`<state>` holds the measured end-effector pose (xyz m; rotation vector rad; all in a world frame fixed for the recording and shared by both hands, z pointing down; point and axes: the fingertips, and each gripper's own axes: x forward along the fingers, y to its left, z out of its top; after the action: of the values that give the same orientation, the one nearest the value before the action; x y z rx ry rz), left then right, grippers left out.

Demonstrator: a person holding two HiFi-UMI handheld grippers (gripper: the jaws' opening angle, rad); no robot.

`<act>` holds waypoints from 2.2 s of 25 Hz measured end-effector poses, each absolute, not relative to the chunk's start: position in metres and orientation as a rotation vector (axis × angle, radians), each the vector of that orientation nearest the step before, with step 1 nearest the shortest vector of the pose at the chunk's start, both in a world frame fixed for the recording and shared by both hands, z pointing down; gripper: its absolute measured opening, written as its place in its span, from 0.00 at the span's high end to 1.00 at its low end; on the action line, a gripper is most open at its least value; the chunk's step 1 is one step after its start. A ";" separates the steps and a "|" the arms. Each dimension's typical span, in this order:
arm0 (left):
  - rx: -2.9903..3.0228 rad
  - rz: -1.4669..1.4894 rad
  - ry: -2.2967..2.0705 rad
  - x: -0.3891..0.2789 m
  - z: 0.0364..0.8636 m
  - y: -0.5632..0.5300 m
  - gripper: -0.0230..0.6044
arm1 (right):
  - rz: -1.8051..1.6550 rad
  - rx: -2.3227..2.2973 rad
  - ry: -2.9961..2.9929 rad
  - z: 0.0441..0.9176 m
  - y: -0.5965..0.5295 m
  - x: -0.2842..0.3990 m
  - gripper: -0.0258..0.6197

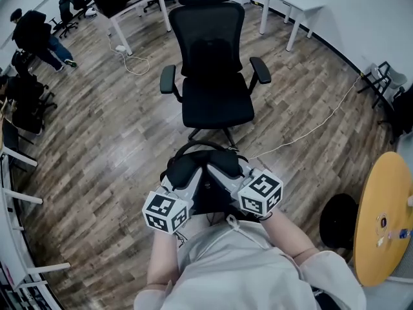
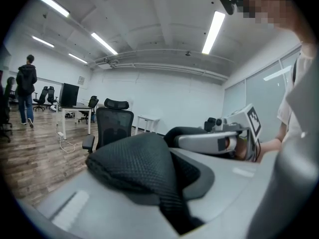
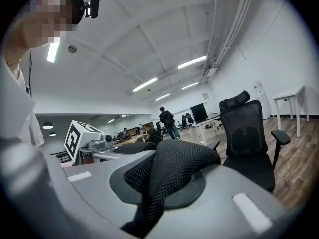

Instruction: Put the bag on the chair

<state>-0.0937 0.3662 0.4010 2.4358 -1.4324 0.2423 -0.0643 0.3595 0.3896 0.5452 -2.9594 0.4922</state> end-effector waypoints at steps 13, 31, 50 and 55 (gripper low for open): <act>2.363 0.252 -1.594 -0.074 0.389 0.190 0.89 | 0.429 0.318 -2.990 0.379 0.182 -0.046 0.91; 2.468 0.265 -1.520 -0.018 0.366 -0.023 0.89 | 0.379 0.449 -3.014 0.352 -0.031 0.008 0.91; 2.592 0.293 -1.312 -0.078 0.356 -0.206 0.89 | 0.424 0.681 -2.977 0.343 -0.213 -0.051 0.91; 2.609 0.296 -1.293 -0.105 0.352 -0.258 0.89 | 0.437 0.698 -2.974 0.340 -0.263 -0.076 0.91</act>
<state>-0.1049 -0.2577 0.3522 2.6088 -1.2926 0.2956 -0.0762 -0.2635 0.3403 0.6976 -2.9741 0.4373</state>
